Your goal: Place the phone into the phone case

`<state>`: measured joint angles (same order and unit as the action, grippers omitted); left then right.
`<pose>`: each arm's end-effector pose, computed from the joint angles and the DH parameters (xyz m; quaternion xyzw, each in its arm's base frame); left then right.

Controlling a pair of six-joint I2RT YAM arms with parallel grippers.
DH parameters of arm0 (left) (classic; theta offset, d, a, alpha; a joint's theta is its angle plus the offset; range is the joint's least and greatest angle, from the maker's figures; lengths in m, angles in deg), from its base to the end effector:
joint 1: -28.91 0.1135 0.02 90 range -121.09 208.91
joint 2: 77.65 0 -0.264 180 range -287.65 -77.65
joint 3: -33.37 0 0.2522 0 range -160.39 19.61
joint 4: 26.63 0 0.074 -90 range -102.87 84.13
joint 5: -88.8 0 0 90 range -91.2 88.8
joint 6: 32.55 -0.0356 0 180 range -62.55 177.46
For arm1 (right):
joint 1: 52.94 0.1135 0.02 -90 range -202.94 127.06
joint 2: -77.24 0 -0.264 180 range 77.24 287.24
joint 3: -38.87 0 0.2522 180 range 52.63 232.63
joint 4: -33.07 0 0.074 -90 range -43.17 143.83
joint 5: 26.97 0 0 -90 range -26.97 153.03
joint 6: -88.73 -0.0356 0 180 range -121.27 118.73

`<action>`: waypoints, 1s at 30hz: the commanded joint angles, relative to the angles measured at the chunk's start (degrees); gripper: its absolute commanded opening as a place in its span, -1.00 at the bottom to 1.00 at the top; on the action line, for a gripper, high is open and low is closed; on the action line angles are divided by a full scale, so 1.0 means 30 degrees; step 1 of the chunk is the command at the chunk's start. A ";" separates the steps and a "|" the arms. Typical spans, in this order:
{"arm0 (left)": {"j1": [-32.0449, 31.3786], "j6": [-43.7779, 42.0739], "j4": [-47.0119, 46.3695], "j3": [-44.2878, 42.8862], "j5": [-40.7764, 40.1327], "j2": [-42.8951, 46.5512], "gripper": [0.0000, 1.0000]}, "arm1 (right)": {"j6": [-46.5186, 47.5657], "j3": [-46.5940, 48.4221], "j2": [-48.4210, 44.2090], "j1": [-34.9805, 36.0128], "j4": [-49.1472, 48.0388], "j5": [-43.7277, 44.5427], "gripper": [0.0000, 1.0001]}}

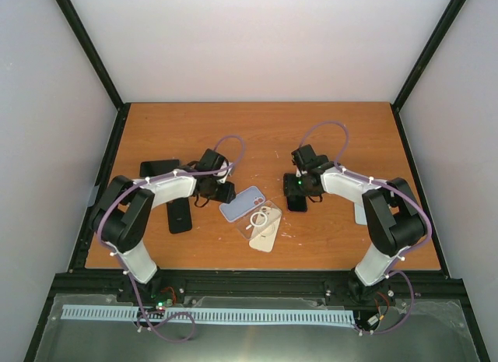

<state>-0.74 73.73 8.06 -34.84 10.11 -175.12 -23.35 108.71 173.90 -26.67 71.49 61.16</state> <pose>0.2765 -0.1654 0.1541 0.1349 0.9604 -0.1759 0.1690 0.2879 0.1434 0.1624 -0.0392 0.9758 0.1023 0.1890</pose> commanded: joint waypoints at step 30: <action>-0.0100 0.6162 0.2065 0.1744 -0.4465 0.1076 -0.99 | -0.1060 0.0610 -0.1536 -0.0064 -0.0298 -0.2172 0.21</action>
<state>-1.22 82.56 5.57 -31.65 3.40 -175.01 -24.53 108.73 172.44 -26.67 71.91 58.07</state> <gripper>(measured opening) 0.011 0.728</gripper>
